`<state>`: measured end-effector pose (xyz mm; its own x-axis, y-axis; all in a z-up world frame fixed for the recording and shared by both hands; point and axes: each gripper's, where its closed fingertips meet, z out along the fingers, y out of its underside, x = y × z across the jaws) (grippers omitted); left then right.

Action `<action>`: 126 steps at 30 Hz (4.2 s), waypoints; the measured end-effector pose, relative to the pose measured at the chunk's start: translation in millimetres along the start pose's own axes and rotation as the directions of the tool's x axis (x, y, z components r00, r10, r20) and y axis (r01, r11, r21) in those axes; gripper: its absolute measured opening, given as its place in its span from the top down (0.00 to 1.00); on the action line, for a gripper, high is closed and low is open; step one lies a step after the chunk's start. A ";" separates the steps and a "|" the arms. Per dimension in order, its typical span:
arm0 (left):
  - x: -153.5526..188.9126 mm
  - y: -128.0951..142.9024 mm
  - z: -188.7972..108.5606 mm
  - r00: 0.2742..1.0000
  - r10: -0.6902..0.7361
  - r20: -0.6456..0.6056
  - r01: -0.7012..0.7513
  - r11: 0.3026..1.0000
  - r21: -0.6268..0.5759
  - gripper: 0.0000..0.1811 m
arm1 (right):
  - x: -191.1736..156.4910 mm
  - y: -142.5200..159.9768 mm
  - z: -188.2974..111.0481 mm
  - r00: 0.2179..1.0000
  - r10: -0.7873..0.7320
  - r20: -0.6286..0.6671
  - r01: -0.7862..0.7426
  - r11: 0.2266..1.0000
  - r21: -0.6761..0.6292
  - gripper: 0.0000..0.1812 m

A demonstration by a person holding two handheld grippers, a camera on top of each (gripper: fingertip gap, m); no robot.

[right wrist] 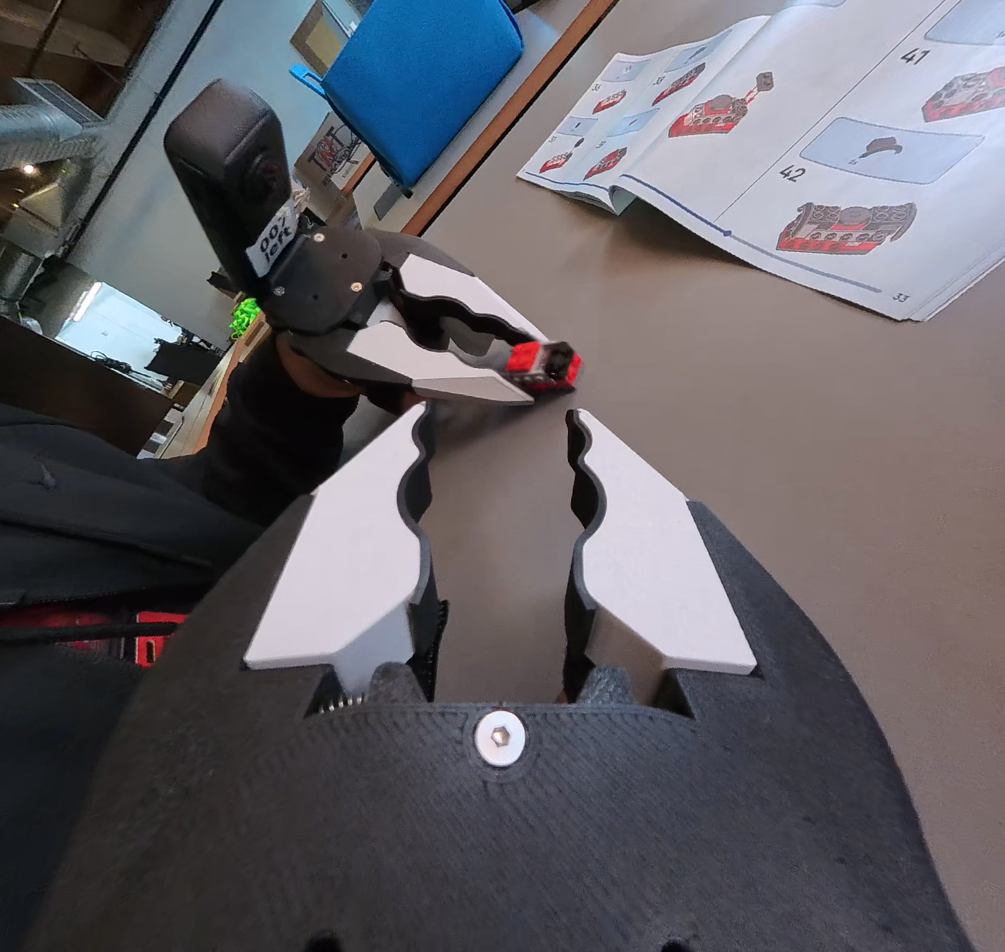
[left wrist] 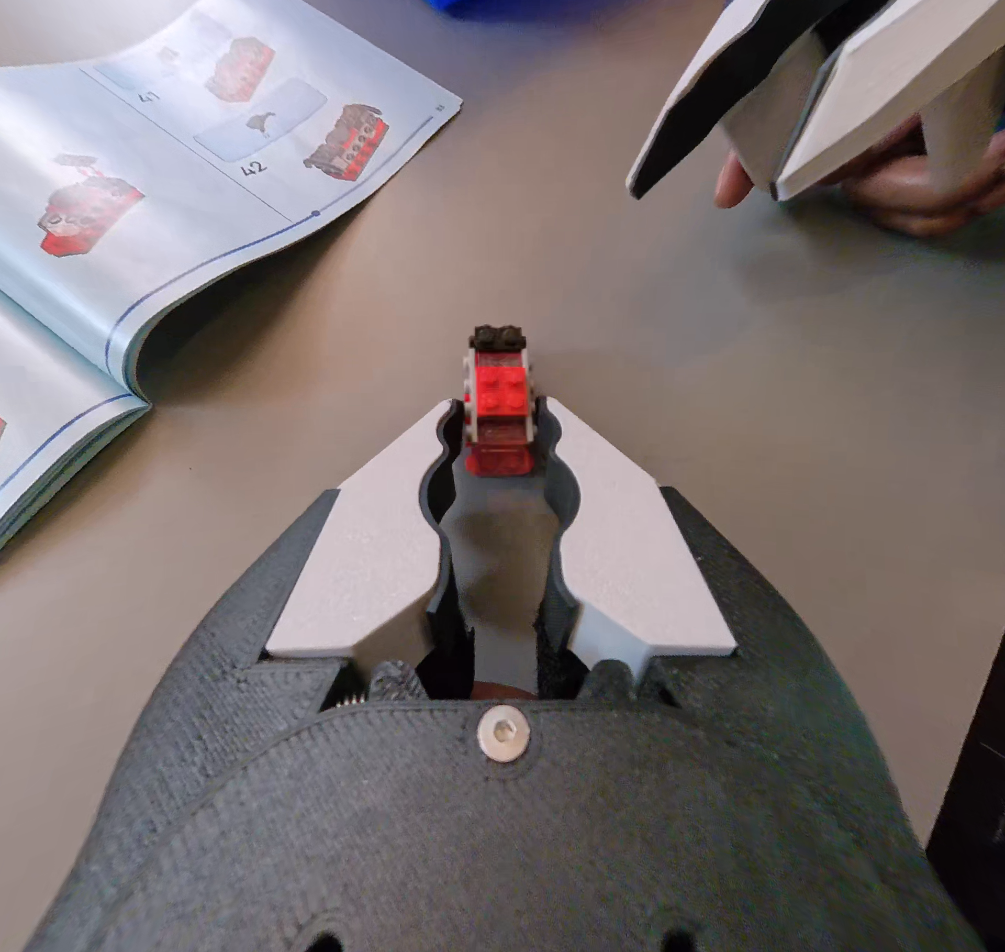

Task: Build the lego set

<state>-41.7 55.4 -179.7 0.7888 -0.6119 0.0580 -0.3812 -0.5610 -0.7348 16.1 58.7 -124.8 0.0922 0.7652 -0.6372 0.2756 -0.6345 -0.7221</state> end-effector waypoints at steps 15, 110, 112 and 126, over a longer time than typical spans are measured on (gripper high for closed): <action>-63.1 -10.4 -68.0 0.971 -0.230 0.062 0.193 0.913 0.359 0.69 | 7.2 0.6 1.8 0.996 -0.030 -0.089 0.030 1.000 0.004 0.73; -72.6 1.2 -49.5 0.942 -0.327 0.074 0.300 0.920 0.251 0.82 | -11.7 -8.9 -29.2 0.999 -0.038 0.030 0.033 0.985 0.170 0.79; -72.8 2.7 -45.7 0.944 -0.317 0.094 0.290 0.930 0.227 0.82 | -13.7 -8.2 -32.4 0.998 -0.034 0.046 0.026 0.984 0.174 0.79; -54.4 6.1 -27.4 0.983 -0.160 0.086 0.151 0.983 0.103 0.82 | -38.7 -34.5 -78.6 0.969 -0.127 0.213 0.043 0.933 0.358 0.78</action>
<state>-100.2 69.9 -168.8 0.8783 -0.4639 0.1161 -0.2064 -0.5867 -0.7831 78.3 59.6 -54.0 -0.1494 0.7985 -0.5832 -0.0813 -0.5977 -0.7976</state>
